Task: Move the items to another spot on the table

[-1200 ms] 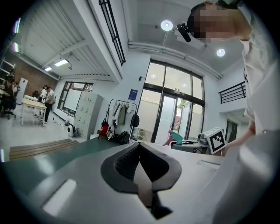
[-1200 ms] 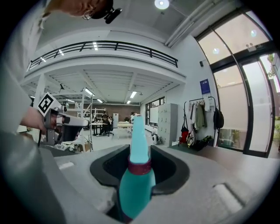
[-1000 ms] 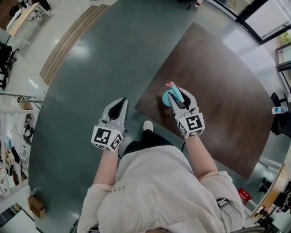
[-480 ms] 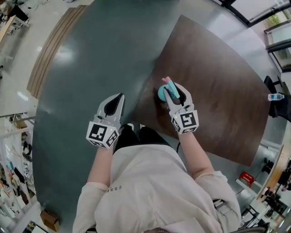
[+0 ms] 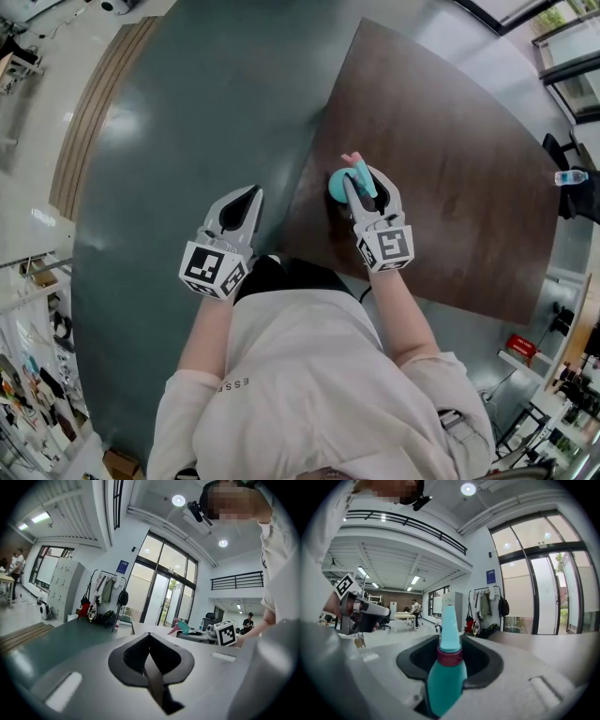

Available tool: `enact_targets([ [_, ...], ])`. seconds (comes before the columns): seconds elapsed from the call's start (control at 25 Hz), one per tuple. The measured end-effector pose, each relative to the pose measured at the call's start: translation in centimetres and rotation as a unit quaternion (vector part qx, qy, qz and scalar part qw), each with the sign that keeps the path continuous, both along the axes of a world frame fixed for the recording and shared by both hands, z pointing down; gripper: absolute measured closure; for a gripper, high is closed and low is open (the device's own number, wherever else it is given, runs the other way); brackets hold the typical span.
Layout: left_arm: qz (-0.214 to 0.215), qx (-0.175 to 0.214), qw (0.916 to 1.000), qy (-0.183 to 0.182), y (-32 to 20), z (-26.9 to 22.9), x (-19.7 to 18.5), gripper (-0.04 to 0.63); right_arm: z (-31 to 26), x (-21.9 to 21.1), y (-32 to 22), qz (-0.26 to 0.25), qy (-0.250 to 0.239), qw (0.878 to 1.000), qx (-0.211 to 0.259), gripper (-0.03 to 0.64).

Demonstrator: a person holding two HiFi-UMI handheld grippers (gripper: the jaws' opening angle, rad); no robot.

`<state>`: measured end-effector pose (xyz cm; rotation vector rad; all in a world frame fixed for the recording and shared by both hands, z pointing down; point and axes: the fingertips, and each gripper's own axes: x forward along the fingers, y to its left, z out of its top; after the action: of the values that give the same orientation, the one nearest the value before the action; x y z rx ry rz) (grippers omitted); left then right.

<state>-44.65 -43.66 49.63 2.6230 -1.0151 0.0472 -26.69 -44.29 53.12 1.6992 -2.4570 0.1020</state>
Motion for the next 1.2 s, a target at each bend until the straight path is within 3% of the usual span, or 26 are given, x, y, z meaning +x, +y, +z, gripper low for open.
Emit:
enact_targets([
  [0.2,0.010,-0.001,0.9999,0.006,0.2,-0.5,0.1,0.587,0.5,0.8,0.0,0.028,-0.012,0.999,-0.021,0.473],
  [0.36,0.026,0.000,0.9996,0.014,0.1,-1.9,-0.6,0.588,0.2,0.0,0.2,0.050,-0.012,0.998,-0.045,0.370],
  [0.56,0.064,0.003,0.9975,0.029,0.4,-4.1,-1.4,0.588,-2.5,-0.7,2.1,0.093,-0.013,0.994,-0.057,0.368],
  [0.72,0.102,0.003,0.9941,0.035,1.3,-4.9,-0.7,0.587,-4.9,0.8,5.9,0.160,0.006,0.986,-0.042,0.374],
  [0.8,0.127,0.001,0.9912,0.037,1.8,-5.0,0.2,0.588,-5.5,2.3,8.1,0.198,0.023,0.979,-0.042,0.417],
  [0.96,0.155,0.008,0.9870,0.042,3.8,-5.9,2.0,0.588,-6.1,4.7,12.9,0.248,0.040,0.967,-0.044,0.626],
  [1.08,0.179,0.022,0.9824,0.047,5.8,-7.2,4.6,0.588,-6.7,6.7,16.0,0.256,0.051,0.964,-0.043,0.626],
  [1.2,0.194,0.042,0.9793,0.040,8.5,-8.2,7.3,0.588,-7.0,8.1,19.1,0.240,0.041,0.969,-0.036,0.626],
])
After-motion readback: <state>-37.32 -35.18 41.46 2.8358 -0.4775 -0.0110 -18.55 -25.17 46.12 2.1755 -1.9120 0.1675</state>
